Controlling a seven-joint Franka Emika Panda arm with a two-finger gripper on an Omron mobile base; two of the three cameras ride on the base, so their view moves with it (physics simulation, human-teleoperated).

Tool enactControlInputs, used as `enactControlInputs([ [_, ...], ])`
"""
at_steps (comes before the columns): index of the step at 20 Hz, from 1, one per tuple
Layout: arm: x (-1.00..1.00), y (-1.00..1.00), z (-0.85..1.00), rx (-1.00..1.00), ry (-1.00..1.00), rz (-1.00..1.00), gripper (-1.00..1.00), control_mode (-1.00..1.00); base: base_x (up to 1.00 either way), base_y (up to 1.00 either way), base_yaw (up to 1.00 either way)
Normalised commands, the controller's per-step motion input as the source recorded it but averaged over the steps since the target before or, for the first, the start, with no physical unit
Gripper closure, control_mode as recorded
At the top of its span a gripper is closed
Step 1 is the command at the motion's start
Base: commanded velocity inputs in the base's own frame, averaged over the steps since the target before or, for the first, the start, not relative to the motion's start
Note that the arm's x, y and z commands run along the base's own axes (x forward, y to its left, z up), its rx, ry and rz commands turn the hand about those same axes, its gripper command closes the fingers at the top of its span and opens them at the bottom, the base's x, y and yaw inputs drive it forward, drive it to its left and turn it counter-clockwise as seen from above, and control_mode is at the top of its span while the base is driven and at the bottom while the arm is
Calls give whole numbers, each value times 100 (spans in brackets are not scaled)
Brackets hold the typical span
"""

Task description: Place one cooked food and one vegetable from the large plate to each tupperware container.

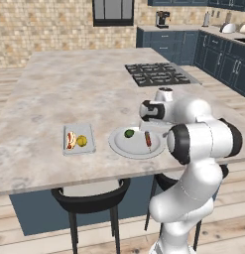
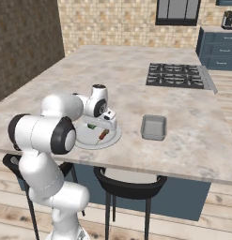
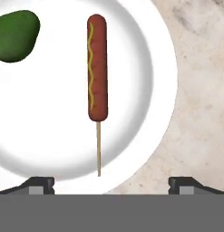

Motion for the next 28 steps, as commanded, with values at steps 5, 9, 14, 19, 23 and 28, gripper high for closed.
enactControlInputs([
  [5, 61, 0, 0, 0, 6, 0, -100, -100, 0, 0, 0],
  [9, 46, 0, -1, 0, 16, -1, -100, -100, 0, 0, 0],
  [14, 26, -1, -26, 0, 6, -2, -100, -100, 0, 0, 0],
  [19, 5, 0, -53, 0, -3, 0, -100, -100, 0, 0, 0],
  [23, 2, 0, -52, 0, 0, 0, -100, -100, 0, 0, 0],
  [28, 0, 0, -34, 0, 0, 0, -100, -100, 0, 0, 0],
])
